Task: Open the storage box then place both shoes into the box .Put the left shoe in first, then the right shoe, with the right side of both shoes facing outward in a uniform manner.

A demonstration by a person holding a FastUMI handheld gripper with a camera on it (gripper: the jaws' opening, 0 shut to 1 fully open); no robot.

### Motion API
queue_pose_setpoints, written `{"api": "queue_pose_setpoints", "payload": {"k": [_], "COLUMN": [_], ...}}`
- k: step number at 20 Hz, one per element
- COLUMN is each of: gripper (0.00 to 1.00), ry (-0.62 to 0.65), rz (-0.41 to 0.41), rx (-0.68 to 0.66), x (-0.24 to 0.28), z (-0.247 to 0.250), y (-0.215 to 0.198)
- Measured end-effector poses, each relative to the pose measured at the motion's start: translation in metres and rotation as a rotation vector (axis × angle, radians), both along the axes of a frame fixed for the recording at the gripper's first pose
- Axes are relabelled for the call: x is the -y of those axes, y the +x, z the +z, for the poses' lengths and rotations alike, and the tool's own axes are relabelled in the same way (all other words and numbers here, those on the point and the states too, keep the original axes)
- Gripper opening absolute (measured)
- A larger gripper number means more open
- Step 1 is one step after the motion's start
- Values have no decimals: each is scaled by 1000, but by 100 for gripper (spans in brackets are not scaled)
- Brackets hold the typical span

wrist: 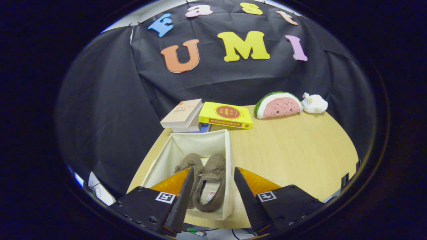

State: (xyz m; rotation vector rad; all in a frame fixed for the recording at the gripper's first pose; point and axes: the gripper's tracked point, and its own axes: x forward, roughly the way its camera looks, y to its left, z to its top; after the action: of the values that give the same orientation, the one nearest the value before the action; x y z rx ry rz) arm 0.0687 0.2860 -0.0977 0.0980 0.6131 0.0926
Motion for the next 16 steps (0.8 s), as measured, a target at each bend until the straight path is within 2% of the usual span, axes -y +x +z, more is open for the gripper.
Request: {"api": "queue_pose_setpoints", "payload": {"k": [3, 6, 12, 16], "gripper": [86, 92, 96, 95], "ry": [-35, -88, -189, -255], "rz": [-28, -72, -115, -198], "rx": [114, 247, 480, 571], "x": [14, 34, 74, 124], "z": [25, 50, 79, 84], "y": [-11, -22, -45, -61]}}
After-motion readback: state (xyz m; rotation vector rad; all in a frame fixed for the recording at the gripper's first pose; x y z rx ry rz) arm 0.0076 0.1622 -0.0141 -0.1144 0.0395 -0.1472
